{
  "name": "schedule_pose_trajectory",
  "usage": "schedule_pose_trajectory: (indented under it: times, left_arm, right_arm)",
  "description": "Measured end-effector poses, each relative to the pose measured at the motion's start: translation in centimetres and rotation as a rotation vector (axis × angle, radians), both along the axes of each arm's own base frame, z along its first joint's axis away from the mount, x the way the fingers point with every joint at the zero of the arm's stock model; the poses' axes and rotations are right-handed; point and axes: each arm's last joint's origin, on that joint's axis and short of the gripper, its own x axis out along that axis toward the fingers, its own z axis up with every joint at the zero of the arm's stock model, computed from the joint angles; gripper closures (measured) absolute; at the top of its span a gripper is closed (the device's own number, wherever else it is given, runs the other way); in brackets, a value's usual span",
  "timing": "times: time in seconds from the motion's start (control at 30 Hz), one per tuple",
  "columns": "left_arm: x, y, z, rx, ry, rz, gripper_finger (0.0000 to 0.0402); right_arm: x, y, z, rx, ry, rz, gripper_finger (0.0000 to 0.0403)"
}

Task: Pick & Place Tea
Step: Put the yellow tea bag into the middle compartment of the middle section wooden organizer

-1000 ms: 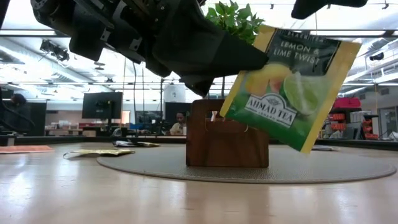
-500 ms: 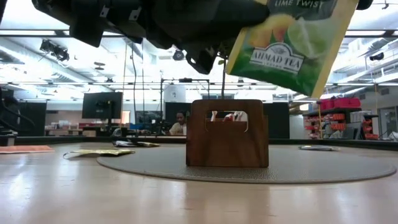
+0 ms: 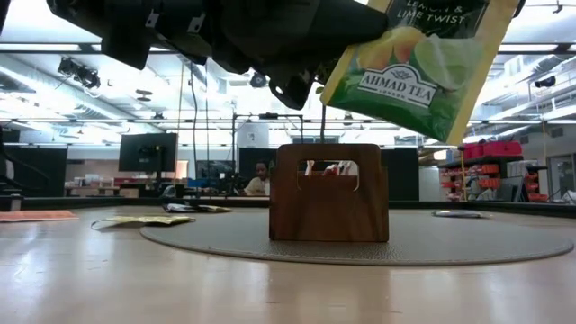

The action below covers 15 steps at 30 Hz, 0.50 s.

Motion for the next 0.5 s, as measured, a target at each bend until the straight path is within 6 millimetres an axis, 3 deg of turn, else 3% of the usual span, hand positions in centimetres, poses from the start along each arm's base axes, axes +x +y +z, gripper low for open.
schedule_pose_trajectory:
  times: [0.5]
  left_arm:
    - [0.0, 0.7, -0.7, 0.074, 0.059, -0.015, 0.0322]
  right_arm:
    - [-1.6, 0.0, -0.5, -0.091, 0.073, -0.084, 0.0402]
